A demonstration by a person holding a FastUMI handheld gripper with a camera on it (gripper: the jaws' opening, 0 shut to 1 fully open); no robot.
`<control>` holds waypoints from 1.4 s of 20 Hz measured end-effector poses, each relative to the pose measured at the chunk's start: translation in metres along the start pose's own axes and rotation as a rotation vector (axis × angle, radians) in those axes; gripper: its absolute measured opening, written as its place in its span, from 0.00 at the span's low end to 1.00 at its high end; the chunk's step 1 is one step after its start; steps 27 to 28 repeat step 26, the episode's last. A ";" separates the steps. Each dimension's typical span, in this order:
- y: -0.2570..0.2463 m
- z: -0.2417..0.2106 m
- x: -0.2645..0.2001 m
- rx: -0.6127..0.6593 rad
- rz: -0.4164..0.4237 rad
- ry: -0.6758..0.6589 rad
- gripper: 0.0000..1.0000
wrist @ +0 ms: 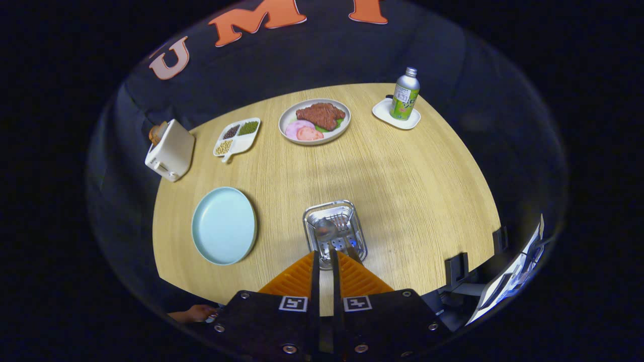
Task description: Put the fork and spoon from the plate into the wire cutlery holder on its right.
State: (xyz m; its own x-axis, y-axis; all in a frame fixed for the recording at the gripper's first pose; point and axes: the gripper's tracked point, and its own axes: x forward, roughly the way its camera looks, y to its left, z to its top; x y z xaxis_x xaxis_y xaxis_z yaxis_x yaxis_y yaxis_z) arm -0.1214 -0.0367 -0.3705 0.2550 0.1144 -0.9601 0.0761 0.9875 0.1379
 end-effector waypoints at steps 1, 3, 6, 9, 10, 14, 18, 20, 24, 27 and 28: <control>0.005 0.014 -0.007 0.011 0.027 -0.048 0.13; 0.012 0.043 -0.019 0.020 0.066 -0.159 0.23; 0.010 0.083 -0.045 0.006 0.075 -0.328 0.51; 0.014 0.122 -0.073 -0.002 0.082 -0.492 0.67; 0.011 0.132 -0.083 -0.008 0.075 -0.544 0.72; 0.008 0.167 -0.116 -0.088 0.018 -0.710 0.79; 0.018 0.199 -0.163 -0.141 0.005 -0.888 0.80; 0.022 0.212 -0.181 -0.181 -0.016 -0.970 0.80; 0.037 0.226 -0.214 -0.233 -0.019 -1.098 0.80; 0.042 0.225 -0.225 -0.235 -0.007 -1.136 0.80; 0.042 0.225 -0.225 -0.235 -0.007 -1.136 0.80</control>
